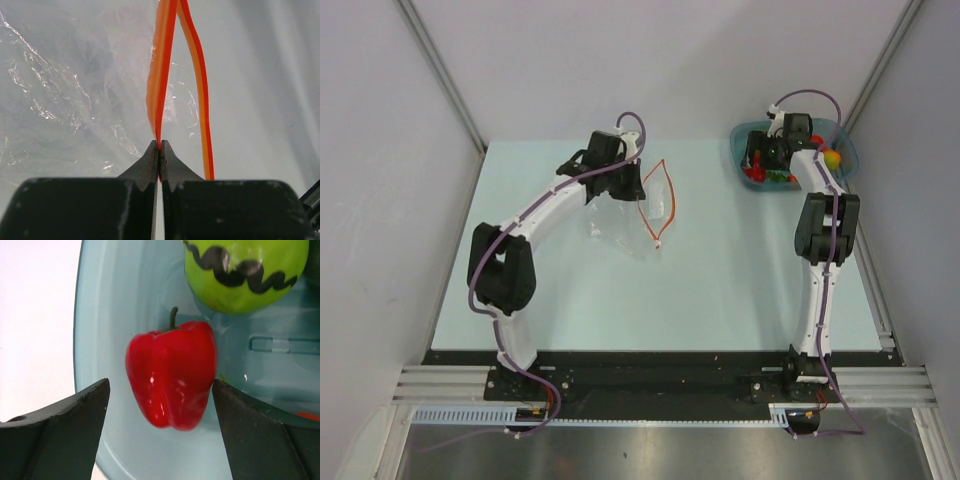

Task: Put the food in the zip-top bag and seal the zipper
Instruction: Pick up the fake vegetable from the bin, then place the fake vegetable in the zipper food storage bag.

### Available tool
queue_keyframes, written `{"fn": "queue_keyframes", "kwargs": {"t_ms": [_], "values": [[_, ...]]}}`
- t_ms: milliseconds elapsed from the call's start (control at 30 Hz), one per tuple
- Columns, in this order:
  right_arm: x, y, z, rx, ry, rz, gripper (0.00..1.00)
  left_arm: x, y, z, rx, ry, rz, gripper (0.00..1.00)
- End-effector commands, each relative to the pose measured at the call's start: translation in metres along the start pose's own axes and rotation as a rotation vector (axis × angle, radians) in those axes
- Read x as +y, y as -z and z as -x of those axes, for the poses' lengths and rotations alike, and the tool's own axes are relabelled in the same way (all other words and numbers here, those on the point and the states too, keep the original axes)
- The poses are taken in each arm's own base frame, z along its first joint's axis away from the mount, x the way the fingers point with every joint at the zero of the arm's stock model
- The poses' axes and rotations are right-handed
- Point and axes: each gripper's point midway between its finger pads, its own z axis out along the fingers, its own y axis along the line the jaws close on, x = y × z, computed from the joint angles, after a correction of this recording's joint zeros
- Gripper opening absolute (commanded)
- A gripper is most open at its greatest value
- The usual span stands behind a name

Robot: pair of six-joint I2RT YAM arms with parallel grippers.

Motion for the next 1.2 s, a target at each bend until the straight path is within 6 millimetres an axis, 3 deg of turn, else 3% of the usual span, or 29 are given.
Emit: {"fn": "queue_keyframes", "kwargs": {"t_ms": [0, 333, 367, 467, 500, 600, 700, 867, 900, 933, 1000, 1033, 1100, 1133, 1167], "values": [[0.0, -0.009, 0.027, -0.09, 0.04, -0.016, 0.88, -0.02, 0.002, 0.034, -0.099, 0.012, -0.069, 0.06], [-0.007, -0.019, 0.029, -0.087, 0.069, -0.029, 0.87, -0.025, -0.02, 0.039, -0.093, 0.079, -0.12, 0.06], [-0.008, -0.019, 0.029, -0.086, 0.07, -0.031, 0.85, -0.026, -0.022, 0.039, -0.089, 0.088, -0.127, 0.05], [-0.008, -0.01, 0.038, -0.105, 0.072, -0.026, 0.61, -0.029, -0.027, 0.043, -0.095, 0.107, -0.143, 0.05], [-0.007, -0.003, 0.045, -0.118, 0.076, -0.023, 0.48, -0.03, -0.026, 0.045, -0.097, 0.112, -0.149, 0.04], [0.002, 0.02, 0.067, -0.164, 0.091, -0.002, 0.31, -0.033, -0.029, 0.052, -0.112, 0.126, -0.162, 0.04], [0.006, 0.037, 0.083, -0.2, 0.096, 0.002, 0.25, -0.035, -0.031, 0.057, -0.129, 0.151, -0.181, 0.04], [0.025, 0.092, 0.123, -0.304, 0.065, 0.053, 0.18, -0.045, -0.033, 0.061, -0.122, 0.228, -0.248, 0.03], [0.035, 0.1, 0.127, -0.313, 0.065, 0.098, 0.18, -0.047, -0.034, 0.063, -0.127, 0.247, -0.264, 0.02], [0.046, 0.122, 0.139, -0.347, 0.06, 0.128, 0.18, -0.05, -0.034, 0.062, -0.118, 0.255, -0.29, 0.02], [0.069, 0.14, 0.139, -0.342, 0.016, 0.232, 0.17, -0.055, -0.031, 0.067, -0.13, 0.292, -0.331, 0.01], [0.085, 0.163, 0.148, -0.375, 0.019, 0.281, 0.16, -0.06, -0.03, 0.068, -0.13, 0.306, -0.359, 0.01], [0.113, 0.177, 0.13, -0.327, -0.067, 0.42, 0.16, -0.062, -0.027, 0.074, -0.139, 0.351, -0.393, 0.0], [0.125, 0.188, 0.135, -0.361, -0.071, 0.473, 0.16, -0.065, -0.025, 0.075, -0.134, 0.367, -0.417, 0.0], [0.143, 0.201, 0.121, -0.341, -0.093, 0.527, 0.16, -0.066, -0.024, 0.077, -0.135, 0.382, -0.432, 0.0]]}}
